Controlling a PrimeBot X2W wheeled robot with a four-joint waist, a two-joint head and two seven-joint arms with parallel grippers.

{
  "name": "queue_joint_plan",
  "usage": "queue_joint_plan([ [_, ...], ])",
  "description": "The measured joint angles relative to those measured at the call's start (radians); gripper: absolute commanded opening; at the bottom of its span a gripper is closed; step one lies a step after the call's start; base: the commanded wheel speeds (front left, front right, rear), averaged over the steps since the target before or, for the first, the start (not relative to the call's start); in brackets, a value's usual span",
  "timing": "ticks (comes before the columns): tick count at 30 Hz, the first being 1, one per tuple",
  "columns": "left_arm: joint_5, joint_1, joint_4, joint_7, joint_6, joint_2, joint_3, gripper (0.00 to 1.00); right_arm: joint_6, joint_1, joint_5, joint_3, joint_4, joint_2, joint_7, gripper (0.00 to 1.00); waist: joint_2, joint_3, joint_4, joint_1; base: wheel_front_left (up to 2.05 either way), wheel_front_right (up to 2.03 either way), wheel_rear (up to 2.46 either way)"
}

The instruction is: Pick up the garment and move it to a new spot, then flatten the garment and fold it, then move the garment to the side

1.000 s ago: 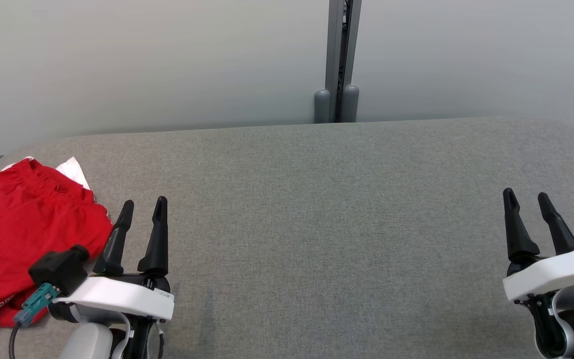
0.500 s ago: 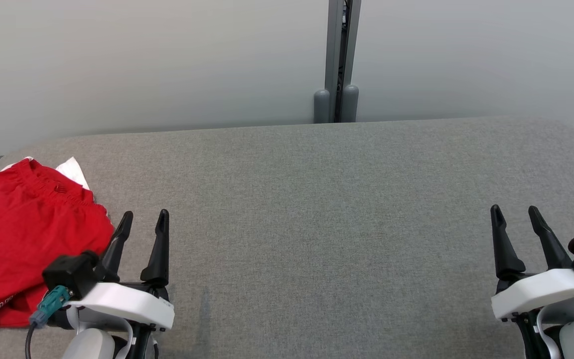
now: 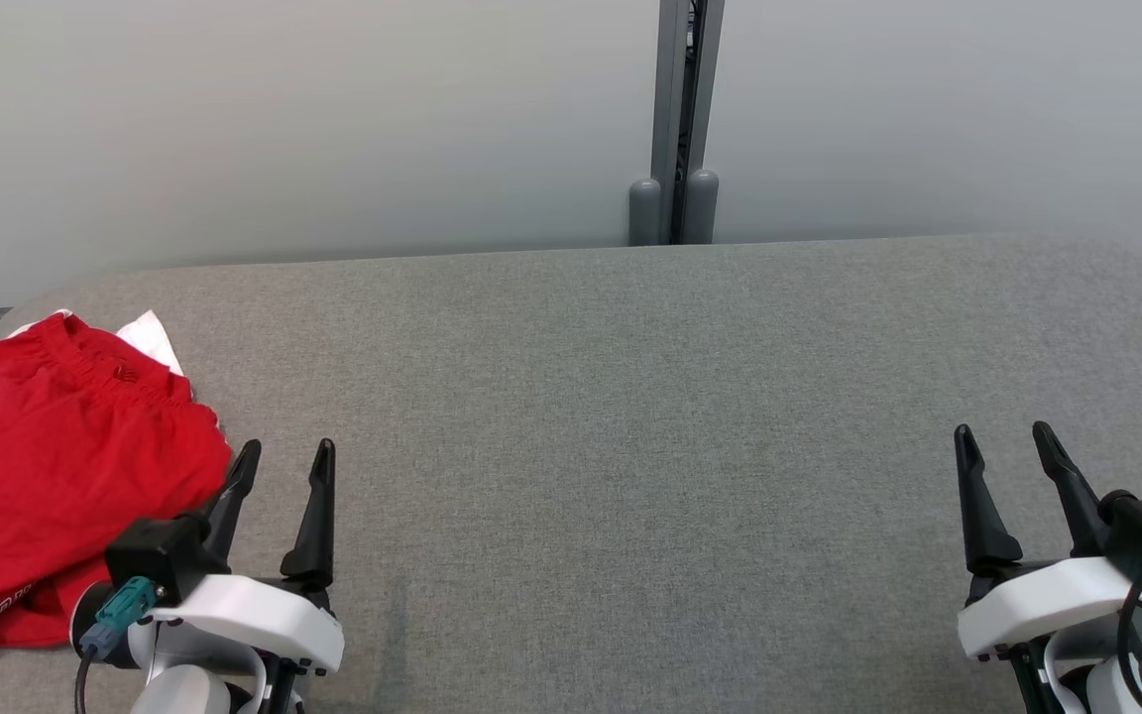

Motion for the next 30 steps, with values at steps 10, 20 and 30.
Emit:
queue_joint_plan([
  [10, 0.044, 0.004, 0.018, 0.002, 0.013, 0.005, 0.013, 1.0, 0.0, 0.015, -0.032, -0.007, 0.002, 0.01, -0.03, 1.0, 0.0, 0.001, 0.004, 0.0, 0.0, 0.0, 0.0],
  [20, 0.093, 0.006, 0.021, 0.012, 0.02, 0.012, 0.014, 1.0, 0.002, 0.021, -0.053, -0.017, 0.001, 0.018, -0.049, 1.0, 0.0, 0.001, 0.005, 0.0, 0.0, 0.0, 0.0],
  [30, 0.123, 0.01, 0.017, 0.028, 0.025, 0.017, 0.009, 1.0, 0.002, 0.031, -0.049, -0.032, 0.002, 0.024, -0.059, 1.0, 0.0, -0.003, 0.0, 0.0, 0.0, 0.0, 0.0],
])
